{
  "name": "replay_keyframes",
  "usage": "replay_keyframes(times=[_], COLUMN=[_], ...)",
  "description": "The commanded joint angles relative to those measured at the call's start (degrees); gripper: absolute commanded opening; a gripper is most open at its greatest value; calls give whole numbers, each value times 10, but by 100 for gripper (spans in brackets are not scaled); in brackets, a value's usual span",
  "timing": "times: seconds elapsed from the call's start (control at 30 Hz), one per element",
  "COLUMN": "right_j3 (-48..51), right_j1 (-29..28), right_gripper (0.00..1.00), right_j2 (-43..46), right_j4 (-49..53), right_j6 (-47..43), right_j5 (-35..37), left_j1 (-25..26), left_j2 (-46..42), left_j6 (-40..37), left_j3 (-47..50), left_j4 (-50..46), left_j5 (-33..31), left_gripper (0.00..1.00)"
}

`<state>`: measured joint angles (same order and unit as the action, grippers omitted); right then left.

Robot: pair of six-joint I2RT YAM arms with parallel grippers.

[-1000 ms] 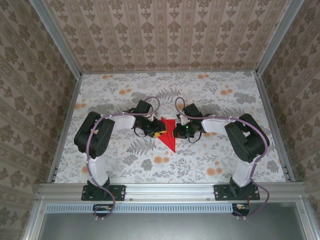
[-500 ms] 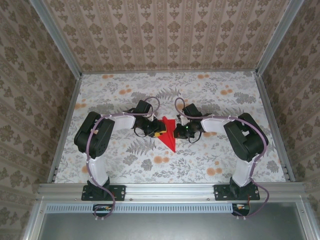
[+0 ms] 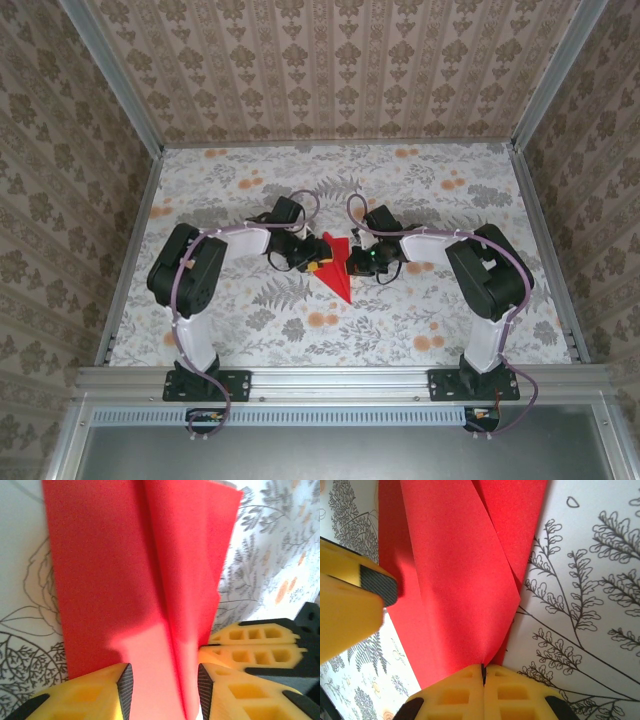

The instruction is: Fold a paper plane with a square sheet of paper (fold left side to right side)

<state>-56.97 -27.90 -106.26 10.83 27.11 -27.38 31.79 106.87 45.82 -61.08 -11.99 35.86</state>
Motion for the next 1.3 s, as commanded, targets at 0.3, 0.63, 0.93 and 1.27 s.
replay_keyframes(times=[0.3, 0.63, 0.93, 1.27], right_j3=[-5, -10, -21, -23], right_j1=[-7, -12, -15, -15], right_gripper=[0, 0, 0, 0], right_j2=[-31, -35, -42, -44], right_j4=[63, 72, 85, 90], right_j6=[-21, -22, -29, -34], right_j5=[34, 37, 42, 45], left_j1=[12, 23, 23, 20], left_j2=[3, 53, 72, 82], left_j6=[-16, -16, -33, -30], left_j3=[-78, -89, -89, -70], left_j4=[-14, 2, -31, -31], left_j5=[47, 55, 29, 14], left_gripper=[25, 23, 23, 23])
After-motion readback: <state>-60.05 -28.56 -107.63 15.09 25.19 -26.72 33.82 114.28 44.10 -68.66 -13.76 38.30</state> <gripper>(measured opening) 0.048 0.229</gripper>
